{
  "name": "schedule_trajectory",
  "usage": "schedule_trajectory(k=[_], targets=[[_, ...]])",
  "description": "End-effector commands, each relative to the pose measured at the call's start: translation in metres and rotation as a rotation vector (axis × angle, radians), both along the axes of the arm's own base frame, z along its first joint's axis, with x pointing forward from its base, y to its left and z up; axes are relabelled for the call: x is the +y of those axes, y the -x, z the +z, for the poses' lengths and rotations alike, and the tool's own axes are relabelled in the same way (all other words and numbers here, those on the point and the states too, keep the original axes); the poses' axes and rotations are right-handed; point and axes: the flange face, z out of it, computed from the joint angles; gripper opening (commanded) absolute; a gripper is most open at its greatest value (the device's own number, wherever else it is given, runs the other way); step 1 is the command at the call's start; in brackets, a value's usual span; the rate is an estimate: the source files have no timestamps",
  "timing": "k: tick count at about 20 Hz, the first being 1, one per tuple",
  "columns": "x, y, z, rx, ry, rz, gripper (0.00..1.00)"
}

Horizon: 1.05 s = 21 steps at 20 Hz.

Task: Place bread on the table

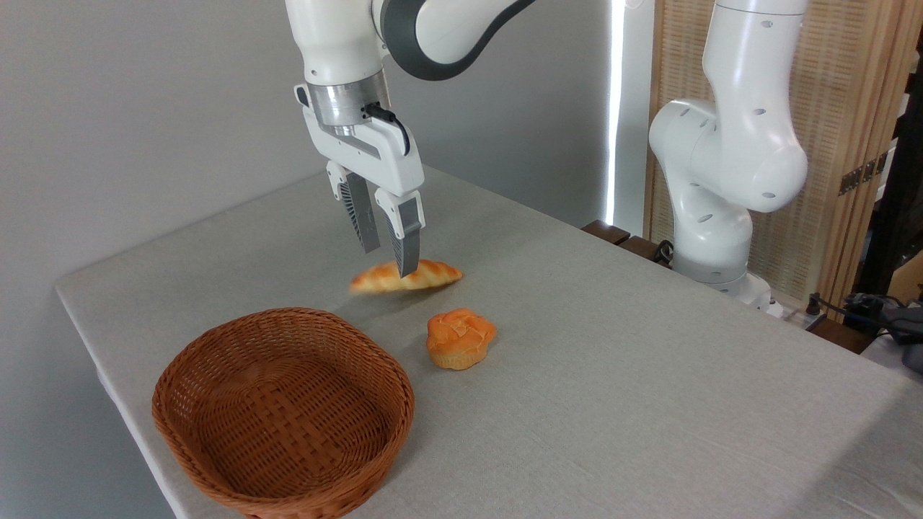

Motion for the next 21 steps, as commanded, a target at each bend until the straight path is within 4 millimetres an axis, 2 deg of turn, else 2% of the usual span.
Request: schedule_trajectory(k=[1, 9, 21], targets=[[0.002, -0.001, 0.002, -0.011, 0.005, -0.016, 1.00], [0.012, -0.007, 0.007, -0.027, 0.014, 0.008, 1.00], [0.016, -0.012, 0.016, -0.051, 0.021, 0.015, 1.00]])
